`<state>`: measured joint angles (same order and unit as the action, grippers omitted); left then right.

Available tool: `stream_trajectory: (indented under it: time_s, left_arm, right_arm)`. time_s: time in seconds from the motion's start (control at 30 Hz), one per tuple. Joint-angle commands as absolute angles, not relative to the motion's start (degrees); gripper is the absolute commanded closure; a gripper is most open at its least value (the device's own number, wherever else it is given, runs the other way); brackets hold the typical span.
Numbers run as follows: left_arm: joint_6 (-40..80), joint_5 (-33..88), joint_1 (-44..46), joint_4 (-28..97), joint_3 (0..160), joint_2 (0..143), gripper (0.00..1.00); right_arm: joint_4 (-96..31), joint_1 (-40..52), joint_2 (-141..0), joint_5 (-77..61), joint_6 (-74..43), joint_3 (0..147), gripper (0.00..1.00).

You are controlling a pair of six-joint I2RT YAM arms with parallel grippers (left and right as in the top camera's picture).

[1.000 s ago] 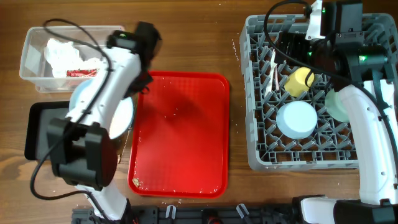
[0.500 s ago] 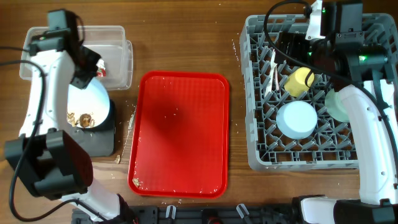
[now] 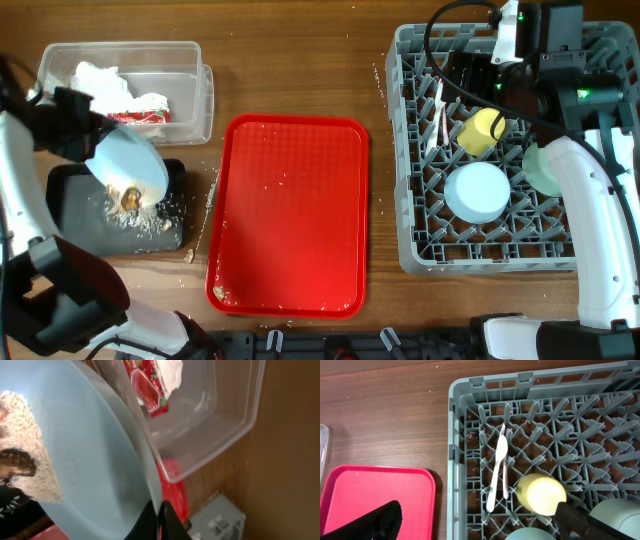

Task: Sort waste into correct bins and load items into the dishwasher rack
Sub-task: 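Tilt the plate with the left gripper to dump rice onto the black tray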

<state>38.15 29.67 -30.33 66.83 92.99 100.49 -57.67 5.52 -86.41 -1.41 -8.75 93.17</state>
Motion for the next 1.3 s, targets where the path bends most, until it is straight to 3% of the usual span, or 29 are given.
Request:
stream_trajectory:
  time_s: [0.0, 0.47, 0.93, 1.27]
  left_arm:
    - [31.68, 42.28, -34.87, 67.88, 94.04, 99.33, 0.96]
    - [20.82, 54.70, -44.47, 75.09, 93.97, 99.74, 0.96]
    - [13.50, 59.64, -46.89, 77.36, 93.65, 100.14, 0.96]
    - [10.90, 55.79, -47.29, 76.84, 93.65, 100.31, 0.96]
  right_arm:
    - [-57.49, 5.56, -86.67, -0.86, -9.04, 94.04, 0.00]
    - [-57.49, 5.56, -86.67, -0.84, -9.04, 94.04, 0.00]
    - [-57.49, 5.54, -86.67, -0.86, -9.02, 94.04, 0.00]
    - [-57.49, 5.56, -86.70, -0.86, -9.06, 94.04, 0.00]
